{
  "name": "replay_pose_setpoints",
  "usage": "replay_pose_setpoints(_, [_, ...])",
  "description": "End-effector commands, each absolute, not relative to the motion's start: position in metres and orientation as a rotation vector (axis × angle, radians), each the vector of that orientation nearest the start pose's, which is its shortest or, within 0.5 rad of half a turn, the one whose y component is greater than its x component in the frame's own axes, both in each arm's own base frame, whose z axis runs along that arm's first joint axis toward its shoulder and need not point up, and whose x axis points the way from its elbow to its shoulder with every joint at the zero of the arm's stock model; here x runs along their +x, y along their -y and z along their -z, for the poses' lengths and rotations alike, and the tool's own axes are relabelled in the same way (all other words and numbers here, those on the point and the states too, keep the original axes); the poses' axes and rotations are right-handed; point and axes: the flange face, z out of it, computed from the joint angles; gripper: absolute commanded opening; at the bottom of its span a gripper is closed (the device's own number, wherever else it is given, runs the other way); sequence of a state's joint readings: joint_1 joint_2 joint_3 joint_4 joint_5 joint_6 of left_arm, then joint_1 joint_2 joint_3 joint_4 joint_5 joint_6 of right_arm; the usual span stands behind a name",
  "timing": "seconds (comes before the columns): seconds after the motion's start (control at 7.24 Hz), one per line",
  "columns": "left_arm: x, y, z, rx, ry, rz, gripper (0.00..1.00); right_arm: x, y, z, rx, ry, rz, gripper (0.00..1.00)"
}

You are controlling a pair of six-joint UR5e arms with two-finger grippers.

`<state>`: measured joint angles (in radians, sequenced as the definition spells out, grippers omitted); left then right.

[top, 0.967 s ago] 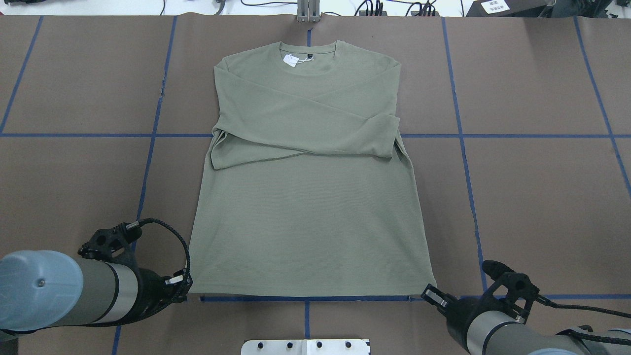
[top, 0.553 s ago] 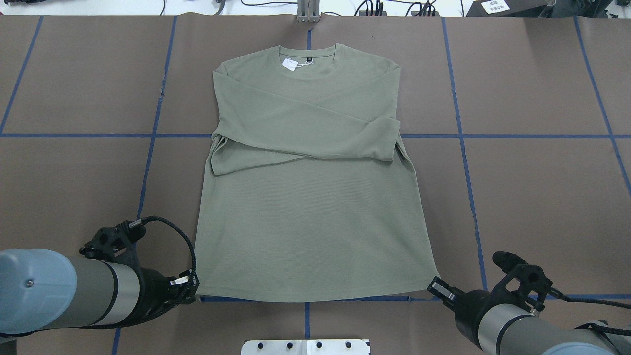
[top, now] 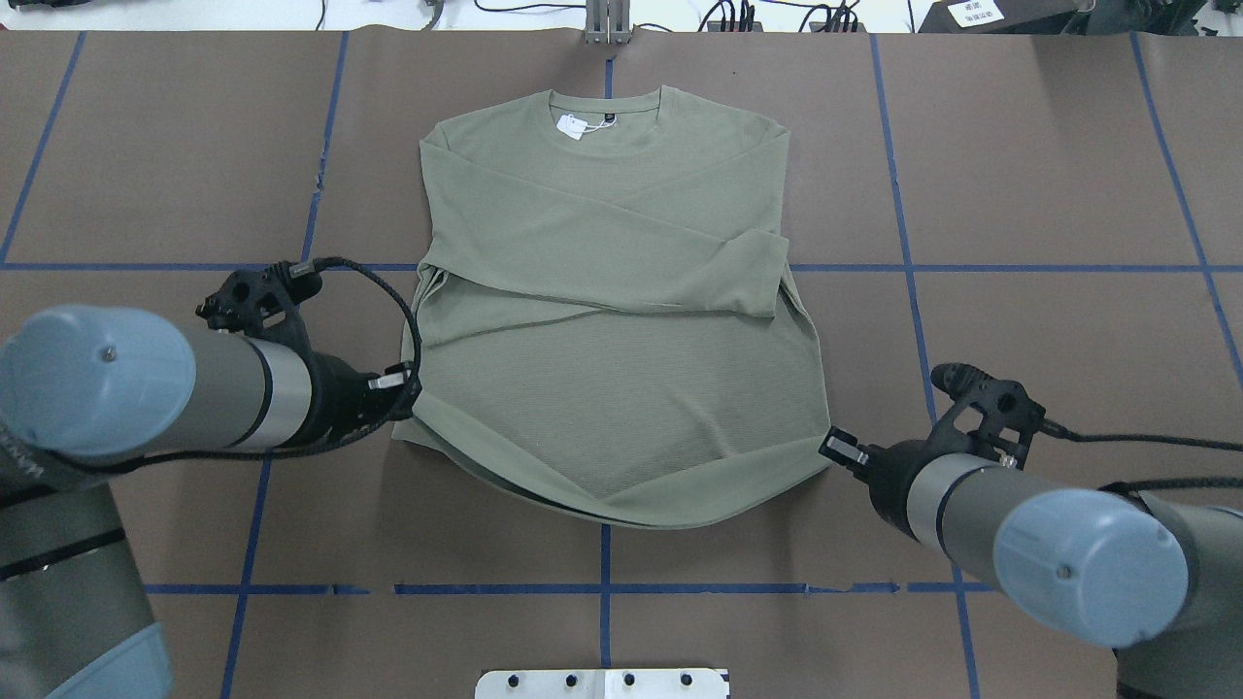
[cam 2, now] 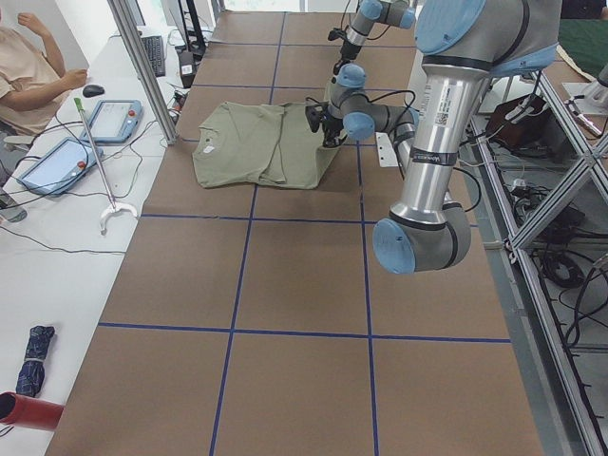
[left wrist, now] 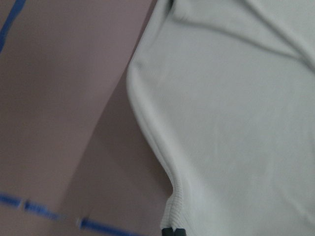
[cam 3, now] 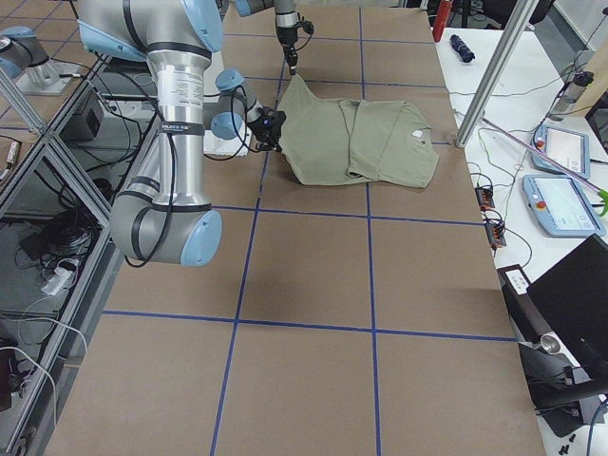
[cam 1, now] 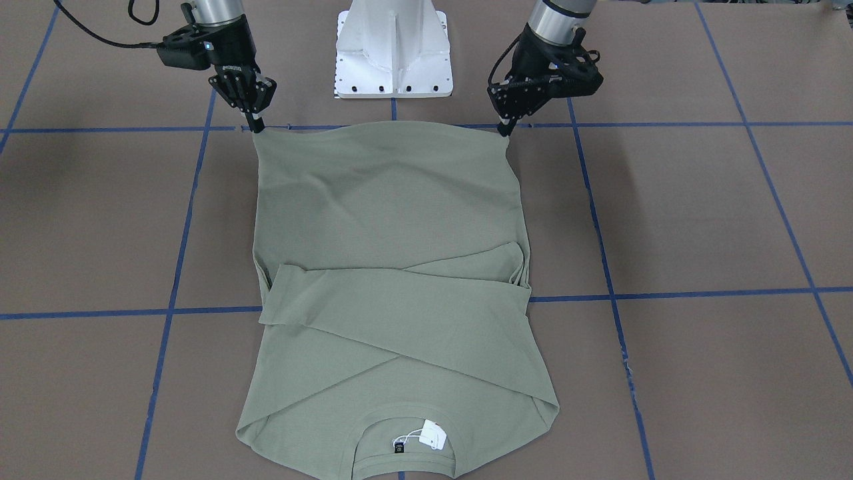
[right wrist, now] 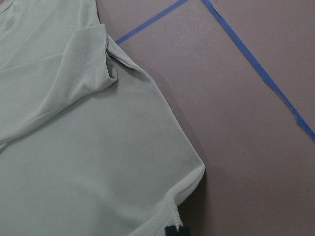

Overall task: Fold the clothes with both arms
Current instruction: 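Lift the hem with both grippers and fold it toward the collar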

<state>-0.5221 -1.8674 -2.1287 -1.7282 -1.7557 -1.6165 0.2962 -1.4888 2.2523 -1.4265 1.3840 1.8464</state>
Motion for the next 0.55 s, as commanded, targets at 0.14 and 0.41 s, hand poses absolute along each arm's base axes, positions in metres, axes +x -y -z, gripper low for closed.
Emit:
replay_pose_setpoints(0.14, [0.365, 0.493, -0.269, 0.219, -0.943, 0.461, 0.00, -0.393, 0.449, -0.290, 0.232, 0.851, -0.561, 0.00])
replay_pose_setpoints(0.41, [0.371, 0.575, -0.299, 0.289, -0.951, 0.496, 0.00, -0.393, 0.561, -0.284, 0.188, 0.809, -0.609, 0.00])
